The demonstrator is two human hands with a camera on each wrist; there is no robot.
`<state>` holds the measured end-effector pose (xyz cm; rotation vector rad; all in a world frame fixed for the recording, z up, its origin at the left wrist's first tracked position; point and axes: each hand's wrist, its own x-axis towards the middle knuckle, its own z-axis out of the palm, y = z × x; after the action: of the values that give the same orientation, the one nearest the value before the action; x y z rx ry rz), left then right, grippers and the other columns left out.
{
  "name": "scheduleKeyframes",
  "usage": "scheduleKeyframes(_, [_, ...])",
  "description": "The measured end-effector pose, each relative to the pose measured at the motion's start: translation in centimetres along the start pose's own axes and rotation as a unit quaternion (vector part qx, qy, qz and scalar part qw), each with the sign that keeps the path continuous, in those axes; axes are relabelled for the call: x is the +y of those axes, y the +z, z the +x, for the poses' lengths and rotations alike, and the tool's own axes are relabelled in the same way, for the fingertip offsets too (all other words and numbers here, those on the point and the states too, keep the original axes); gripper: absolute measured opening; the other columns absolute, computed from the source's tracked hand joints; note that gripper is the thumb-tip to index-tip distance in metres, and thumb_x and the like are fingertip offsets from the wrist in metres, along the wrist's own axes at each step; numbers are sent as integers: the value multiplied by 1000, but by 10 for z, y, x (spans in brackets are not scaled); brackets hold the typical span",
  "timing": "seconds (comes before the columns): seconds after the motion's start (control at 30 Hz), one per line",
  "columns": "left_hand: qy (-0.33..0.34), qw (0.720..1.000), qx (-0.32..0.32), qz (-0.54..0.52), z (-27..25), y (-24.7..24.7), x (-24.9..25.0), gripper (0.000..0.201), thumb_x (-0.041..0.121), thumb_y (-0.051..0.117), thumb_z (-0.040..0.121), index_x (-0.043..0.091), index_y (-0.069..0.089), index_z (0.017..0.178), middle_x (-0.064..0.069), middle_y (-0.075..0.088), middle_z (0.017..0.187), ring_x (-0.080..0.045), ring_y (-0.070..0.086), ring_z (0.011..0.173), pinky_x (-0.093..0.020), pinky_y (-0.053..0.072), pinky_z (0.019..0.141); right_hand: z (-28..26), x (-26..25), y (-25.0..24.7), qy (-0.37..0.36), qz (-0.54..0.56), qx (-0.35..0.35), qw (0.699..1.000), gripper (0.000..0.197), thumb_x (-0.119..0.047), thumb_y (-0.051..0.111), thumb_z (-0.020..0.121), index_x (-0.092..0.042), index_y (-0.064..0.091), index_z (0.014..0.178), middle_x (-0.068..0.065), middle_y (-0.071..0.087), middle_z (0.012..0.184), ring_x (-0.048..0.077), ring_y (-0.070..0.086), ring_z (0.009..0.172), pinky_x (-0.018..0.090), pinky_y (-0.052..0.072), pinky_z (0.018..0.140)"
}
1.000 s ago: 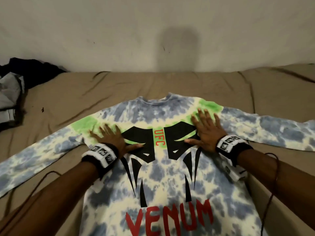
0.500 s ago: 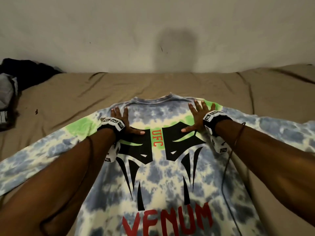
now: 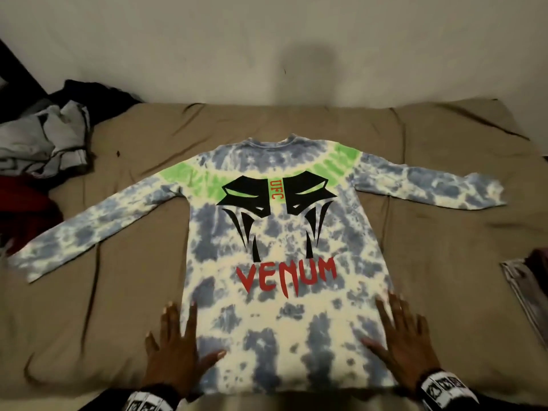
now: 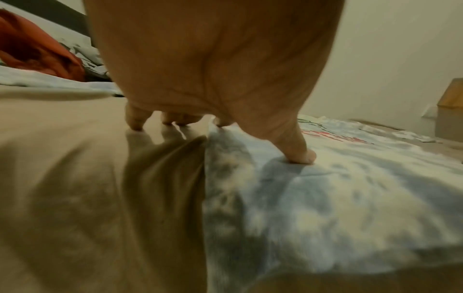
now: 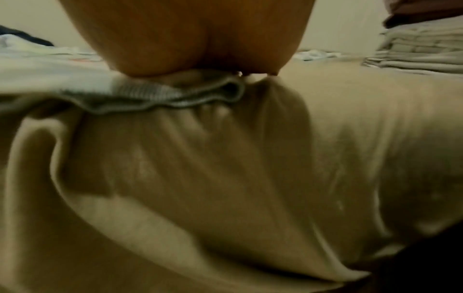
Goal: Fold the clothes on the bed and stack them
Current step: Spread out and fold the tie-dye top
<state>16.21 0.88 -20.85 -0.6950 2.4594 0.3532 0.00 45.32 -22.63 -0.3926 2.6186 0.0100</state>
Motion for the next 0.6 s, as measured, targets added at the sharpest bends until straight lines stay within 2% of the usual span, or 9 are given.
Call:
scheduleKeyframes(0.07, [-23, 999, 1, -32, -19, 9, -10, 146, 108, 18, 48, 21, -29, 155, -18, -21, 166, -38, -7, 155, -58, 17, 120, -17, 14, 2, 42, 17, 20, 999, 102, -95, -11, 68, -36, -36, 147, -2, -34, 162, 22, -20, 153, 51, 4, 122])
scheduleKeyframes(0.13, [-35, 995, 50, -73, -34, 15, -14, 150, 106, 26, 56, -2, 7, 159, -29, 18, 162, -44, 25, 148, -53, 34, 113, -25, 9, 3, 74, 34, 30, 996, 100, -93, -2, 72, -36, -33, 148, 1, -27, 165, 24, -17, 154, 52, 7, 123])
scheduleKeyframes(0.2, [-44, 988, 83, -121, -46, 22, -15, 123, 95, 37, 64, -4, 49, 137, -27, 56, 126, -46, 55, 111, -50, 50, 87, -28, -13, -1, 113, 53, 29, 992, 108, -90, 7, 73, -29, -19, 158, 7, -21, 167, 28, -14, 154, 54, 8, 122])
scheduleKeyframes(0.23, [-45, 986, 80, -140, -50, 25, -18, 102, 87, 46, 66, 3, 59, 122, -21, 59, 109, -43, 58, 95, -47, 50, 76, -28, -29, -4, 122, 54, 32, 991, 110, -89, 11, 74, -23, -11, 160, 11, -17, 167, 30, -12, 154, 55, 9, 122])
scheduleKeyframes(0.27, [-45, 983, 91, -151, -51, 28, -18, 84, 80, 57, 66, 8, 62, 110, -17, 57, 99, -41, 57, 87, -45, 48, 72, -27, -50, -11, 113, 51, 40, 991, 110, -88, 15, 77, -20, -6, 161, 13, -15, 167, 32, -11, 153, 55, 8, 122])
scheduleKeyframes(0.33, [-37, 975, 131, -175, -54, 22, -16, 65, 66, 75, 69, 12, 60, 102, -15, 56, 98, -42, 57, 91, -46, 46, 78, -18, -103, -26, 59, 42, 34, 997, 103, -83, 26, 86, -19, -6, 161, 15, -19, 166, 34, -14, 153, 53, 4, 122])
scheduleKeyframes(0.4, [-69, 974, 86, -196, -54, 18, -15, 60, 64, 72, 80, 15, 60, 112, -12, 56, 115, -35, 53, 112, -41, 40, 94, 0, -161, -38, -23, 25, 35, 999, 98, -79, 29, 89, -19, -1, 161, 17, -17, 166, 36, -13, 153, 51, 1, 123])
scheduleKeyframes(0.5, [-79, 974, 33, -208, -44, 12, -26, 60, 70, 61, 86, 19, 61, 117, -5, 57, 125, -25, 51, 121, -31, 40, 96, 40, -269, -63, -167, -8, 40, 985, 105, -84, 21, 82, -13, 23, 158, 21, 9, 166, 40, 4, 153, 48, 8, 123])
scheduleKeyframes(0.6, [-72, 968, 5, -242, -31, 16, -33, 49, 69, 65, 84, 25, 57, 104, -3, 63, 125, -23, 58, 120, -31, 44, 92, 70, -389, -98, -296, -17, -5, 955, 80, -56, 53, 96, -7, 30, 155, 22, 16, 163, 40, 19, 151, 42, 21, 121])
